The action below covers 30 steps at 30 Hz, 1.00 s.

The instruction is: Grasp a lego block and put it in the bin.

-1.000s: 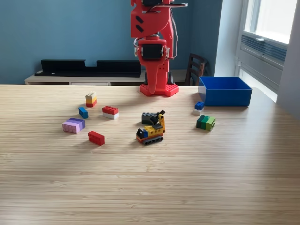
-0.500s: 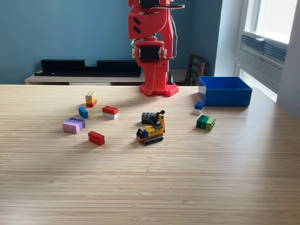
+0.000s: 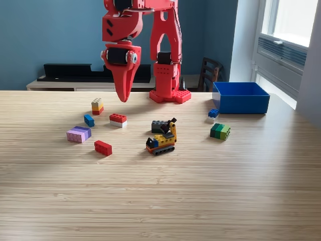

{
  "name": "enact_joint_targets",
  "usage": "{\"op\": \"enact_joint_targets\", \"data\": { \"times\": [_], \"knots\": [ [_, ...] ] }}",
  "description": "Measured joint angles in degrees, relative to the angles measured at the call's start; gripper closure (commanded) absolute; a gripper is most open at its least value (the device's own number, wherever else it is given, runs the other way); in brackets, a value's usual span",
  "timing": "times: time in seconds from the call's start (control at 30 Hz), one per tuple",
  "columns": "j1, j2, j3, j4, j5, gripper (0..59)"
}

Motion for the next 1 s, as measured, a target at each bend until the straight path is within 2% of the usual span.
{"op": "enact_joint_targets", "data": {
  "times": [0.27,0.5,0.9,0.93,1.0],
  "knots": [
    [5.36,0.0,2.99,0.18,-2.46,58.5],
    [8.0,0.0,3.69,4.13,-5.01,58.5],
    [11.6,0.0,7.91,5.1,-3.16,57.4],
    [11.78,0.0,8.44,5.1,-3.16,56.6],
    [12.22,0.0,9.4,5.1,-3.69,49.7]
  ]
}}
